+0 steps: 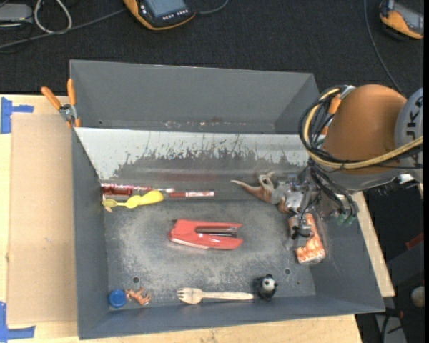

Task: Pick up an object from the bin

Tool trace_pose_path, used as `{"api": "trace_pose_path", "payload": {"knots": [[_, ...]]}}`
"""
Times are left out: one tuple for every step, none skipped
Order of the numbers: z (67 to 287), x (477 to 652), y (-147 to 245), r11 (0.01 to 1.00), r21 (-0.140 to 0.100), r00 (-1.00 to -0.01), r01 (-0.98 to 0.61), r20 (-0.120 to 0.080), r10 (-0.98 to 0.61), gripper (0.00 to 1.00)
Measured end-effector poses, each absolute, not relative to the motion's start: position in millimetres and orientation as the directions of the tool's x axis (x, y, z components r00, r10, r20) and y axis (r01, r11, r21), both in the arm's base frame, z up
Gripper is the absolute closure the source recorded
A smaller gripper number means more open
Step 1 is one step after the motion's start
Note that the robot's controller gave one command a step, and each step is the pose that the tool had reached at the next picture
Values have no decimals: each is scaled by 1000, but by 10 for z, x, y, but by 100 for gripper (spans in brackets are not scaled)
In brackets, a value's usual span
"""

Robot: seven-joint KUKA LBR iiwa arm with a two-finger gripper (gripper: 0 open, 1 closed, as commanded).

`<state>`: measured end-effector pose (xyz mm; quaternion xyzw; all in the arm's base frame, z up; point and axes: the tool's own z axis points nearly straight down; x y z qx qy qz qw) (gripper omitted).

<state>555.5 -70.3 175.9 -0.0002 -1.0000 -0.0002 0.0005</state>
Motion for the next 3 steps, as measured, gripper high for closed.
{"api": "trace_pose_path", "payload": {"knots": [[1629, 5663, -561, 996, 0, -996, 86, 0, 86, 0], [1114, 5591, -87, 999, 1, -999, 39, 0, 39, 0], [923, 5671, 35, 992, 2, -992, 124, -1, 124, 0]]}}
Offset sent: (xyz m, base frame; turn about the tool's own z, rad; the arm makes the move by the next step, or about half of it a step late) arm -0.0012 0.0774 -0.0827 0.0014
